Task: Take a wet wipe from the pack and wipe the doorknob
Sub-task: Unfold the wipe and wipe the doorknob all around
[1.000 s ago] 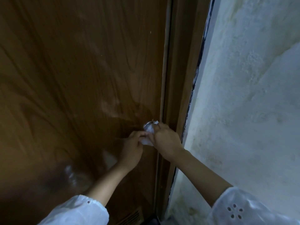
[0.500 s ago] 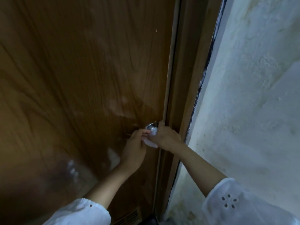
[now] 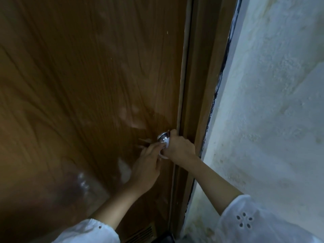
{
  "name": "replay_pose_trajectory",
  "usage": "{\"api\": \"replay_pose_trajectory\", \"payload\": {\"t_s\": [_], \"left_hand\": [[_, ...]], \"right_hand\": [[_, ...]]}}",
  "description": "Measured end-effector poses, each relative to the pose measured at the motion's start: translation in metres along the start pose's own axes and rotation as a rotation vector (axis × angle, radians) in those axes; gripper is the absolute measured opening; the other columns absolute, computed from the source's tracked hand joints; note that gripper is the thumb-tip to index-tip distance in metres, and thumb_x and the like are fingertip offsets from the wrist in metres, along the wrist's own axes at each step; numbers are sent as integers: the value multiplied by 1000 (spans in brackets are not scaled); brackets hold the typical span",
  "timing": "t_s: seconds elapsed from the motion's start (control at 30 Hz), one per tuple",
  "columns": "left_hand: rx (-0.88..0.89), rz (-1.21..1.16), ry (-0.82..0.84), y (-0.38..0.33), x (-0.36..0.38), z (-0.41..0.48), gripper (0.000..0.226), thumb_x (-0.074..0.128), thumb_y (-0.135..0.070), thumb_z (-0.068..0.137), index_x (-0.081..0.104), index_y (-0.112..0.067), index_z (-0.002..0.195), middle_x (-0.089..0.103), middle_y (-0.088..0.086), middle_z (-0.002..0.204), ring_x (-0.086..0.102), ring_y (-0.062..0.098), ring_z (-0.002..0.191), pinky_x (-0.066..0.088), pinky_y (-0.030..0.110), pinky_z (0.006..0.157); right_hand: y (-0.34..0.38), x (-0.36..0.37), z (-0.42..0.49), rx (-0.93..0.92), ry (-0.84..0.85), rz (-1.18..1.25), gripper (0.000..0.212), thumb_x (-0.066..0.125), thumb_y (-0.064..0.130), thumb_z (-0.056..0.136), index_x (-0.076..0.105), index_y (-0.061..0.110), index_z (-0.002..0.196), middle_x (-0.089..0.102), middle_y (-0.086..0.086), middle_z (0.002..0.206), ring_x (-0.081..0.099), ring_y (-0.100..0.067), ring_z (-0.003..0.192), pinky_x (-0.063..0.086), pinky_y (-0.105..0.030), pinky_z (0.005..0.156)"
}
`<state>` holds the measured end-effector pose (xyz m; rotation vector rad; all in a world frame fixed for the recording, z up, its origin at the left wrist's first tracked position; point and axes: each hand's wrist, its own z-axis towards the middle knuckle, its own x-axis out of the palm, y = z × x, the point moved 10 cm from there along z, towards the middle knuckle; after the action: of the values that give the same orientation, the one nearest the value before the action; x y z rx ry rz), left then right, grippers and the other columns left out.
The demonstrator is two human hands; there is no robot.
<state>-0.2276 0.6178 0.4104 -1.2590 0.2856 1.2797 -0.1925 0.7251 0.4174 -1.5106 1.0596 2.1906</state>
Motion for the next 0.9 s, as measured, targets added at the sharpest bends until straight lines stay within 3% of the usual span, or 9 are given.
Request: {"api": "replay_pose_trajectory", "payload": {"t_s": [0.13,0.23,0.3,0.4,0.5,0.57,0.77,0.87,0.9], "left_hand": [[55,22,-34,-9,-4,2,53,42,-9,92,33,-32,138,34,-14,146,30,0,126,35,19,101],[33,-17,27,-11,-1,9,54,41,-10,93,29,-34,140,38,-10,146,35,5,128,38,28,105],[7,-31,49,-10,0,14,55,41,-9,92,30,-36,139,43,-5,141,39,6,124,39,27,102],[-22,-54,68,-8,-1,19,55,40,-9,93,31,-39,138,46,0,135,44,8,118,41,26,97],[-26,-63,78,-12,0,21,54,40,-9,93,31,-38,138,45,0,138,42,11,124,41,31,102],[-30,-76,68,-13,-1,21,54,41,-8,93,32,-37,138,43,-1,141,40,11,128,40,33,105],[-8,-34,11,-17,3,24,52,43,-12,92,33,-39,136,47,-4,139,42,6,125,33,18,97],[-3,-94,60,-17,4,28,52,42,-9,92,36,-36,136,48,3,138,44,18,125,30,21,98],[5,-114,68,-18,2,28,52,42,-8,92,36,-36,135,48,6,136,45,22,124,29,21,97]], "right_hand": [[-15,17,2,114,228,387,73,69,46,71,39,12,128,63,-6,103,66,-26,89,57,-35,72],[-20,29,-2,230,383,674,69,72,37,74,38,13,130,62,-1,85,67,-15,65,55,-20,49],[-22,32,-5,277,413,797,61,71,34,76,42,13,126,63,-4,86,67,-14,62,52,-17,44],[-22,34,-8,302,397,955,55,72,31,76,46,14,121,63,-9,100,69,-18,75,55,-18,48],[-24,37,-12,331,350,1023,49,71,28,76,49,15,118,61,-11,112,67,-21,88,57,-21,56],[-25,38,-14,339,315,1082,41,70,28,77,52,15,112,61,-10,110,66,-21,87,55,-22,58],[-24,47,-24,444,279,1354,25,66,26,80,56,15,100,60,-8,104,61,-22,93,54,-29,69],[-22,61,-31,596,309,1655,28,64,25,83,59,12,107,66,-13,110,62,-27,102,55,-37,86],[-18,64,-35,648,337,1796,30,65,25,83,61,10,108,71,-14,104,66,-27,99,56,-37,84]]}}
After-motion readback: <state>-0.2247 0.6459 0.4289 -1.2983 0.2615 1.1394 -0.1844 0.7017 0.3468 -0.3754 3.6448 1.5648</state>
